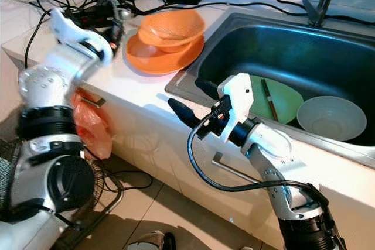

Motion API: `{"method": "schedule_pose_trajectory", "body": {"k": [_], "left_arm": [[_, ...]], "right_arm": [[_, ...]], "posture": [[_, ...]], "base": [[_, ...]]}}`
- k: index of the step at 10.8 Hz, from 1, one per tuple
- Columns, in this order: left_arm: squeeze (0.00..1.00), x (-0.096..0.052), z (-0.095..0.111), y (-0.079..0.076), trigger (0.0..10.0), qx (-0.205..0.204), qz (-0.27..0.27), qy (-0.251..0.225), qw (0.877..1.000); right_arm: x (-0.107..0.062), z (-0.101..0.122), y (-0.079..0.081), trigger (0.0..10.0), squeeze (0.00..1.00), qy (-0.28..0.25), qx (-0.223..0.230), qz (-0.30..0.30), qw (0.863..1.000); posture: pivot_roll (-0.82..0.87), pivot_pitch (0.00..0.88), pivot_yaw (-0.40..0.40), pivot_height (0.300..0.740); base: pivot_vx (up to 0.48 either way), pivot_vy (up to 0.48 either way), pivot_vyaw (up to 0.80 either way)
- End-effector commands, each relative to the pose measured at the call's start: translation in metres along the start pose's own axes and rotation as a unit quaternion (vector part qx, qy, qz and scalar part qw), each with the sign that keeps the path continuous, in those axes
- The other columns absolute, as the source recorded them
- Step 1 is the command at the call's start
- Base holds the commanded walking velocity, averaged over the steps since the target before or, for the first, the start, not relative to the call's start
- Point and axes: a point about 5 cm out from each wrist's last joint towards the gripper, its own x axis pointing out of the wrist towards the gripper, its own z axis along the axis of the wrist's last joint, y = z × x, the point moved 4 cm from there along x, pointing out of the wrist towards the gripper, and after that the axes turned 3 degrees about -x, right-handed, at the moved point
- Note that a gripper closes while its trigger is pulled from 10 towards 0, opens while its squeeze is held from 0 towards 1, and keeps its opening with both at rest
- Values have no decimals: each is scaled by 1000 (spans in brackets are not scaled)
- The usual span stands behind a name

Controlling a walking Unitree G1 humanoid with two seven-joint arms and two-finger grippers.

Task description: Kitchen organization

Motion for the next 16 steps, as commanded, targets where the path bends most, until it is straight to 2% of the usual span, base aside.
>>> {"method": "schedule_pose_trajectory", "body": {"k": [1, 2, 4, 5, 6, 7, 9, 11, 12, 13, 14, 15, 16], "left_arm": [[0, -4, 11, -4, 0, 19, -8, -21, 1000], [0, -5, 17, -7, 0, 43, -16, -31, 998], [0, -6, 7, -11, 0, 76, -38, -12, 996], [0, -10, -27, -17, 0, 125, -94, 58, 986], [0, -13, -38, -22, 0, 143, -124, 79, 979], [0, -20, -54, -28, 0, 165, -174, 110, 965], [0, -32, -76, -26, 0, 200, -232, 157, 939], [0, -48, -96, -26, 0, 203, -298, 200, 911], [0, -56, -107, -25, 0, 210, -328, 221, 894], [0, -65, -120, -22, 824, 200, -364, 253, 874], [0, -69, -125, -20, 196, 189, -376, 266, 867], [0, -79, -134, -18, 0, 166, -401, 296, 851], [0, -86, -137, -18, 0, 143, -415, 315, 842]], "right_arm": [[5, 3, 3, 10000, 0, -5, -6, 13, 1000], [5, 3, 2, 10000, 0, -7, -7, 13, 1000], [6, 4, 1, 10000, 0, -10, -4, 10, 1000], [7, 6, -3, 10000, 0, -18, 1, 0, 1000], [7, 7, -4, 10000, 0, -20, 4, -3, 1000], [8, 9, -7, 10000, 0, -25, 7, -8, 1000], [9, 16, -15, 10000, 0, -45, 23, -31, 998], [9, 31, -40, 10000, 0, -106, 125, -106, 981], [10, 32, -42, 10000, 0, -120, 160, -112, 973], [13, 33, -44, 10000, 0, -137, 219, -113, 959], [14, 33, -46, 10000, 0, -138, 237, -117, 954], [14, 32, -50, 10000, 0, -138, 262, -123, 947], [13, 31, -51, 10000, 0, -135, 264, -124, 947]], "posture": [[61, 56, 131, 740], [61, 53, 128, 740], [62, 50, 125, 740], [60, 46, 123, 740], [60, 45, 123, 740], [60, 43, 122, 740], [56, 40, 126, 740], [54, 39, 123, 740], [55, 38, 120, 740], [56, 37, 120, 740], [55, 37, 120, 740], [54, 38, 122, 740], [52, 38, 122, 740]], "base": [[0, 0, 0], [0, 0, 0], [0, 0, 0], [0, 0, 0], [0, 0, 0], [0, 0, 0], [0, 0, 0], [0, 0, 0], [0, 0, 0], [0, 0, 0], [0, 0, 0], [0, 0, 0], [0, 0, 0]]}}
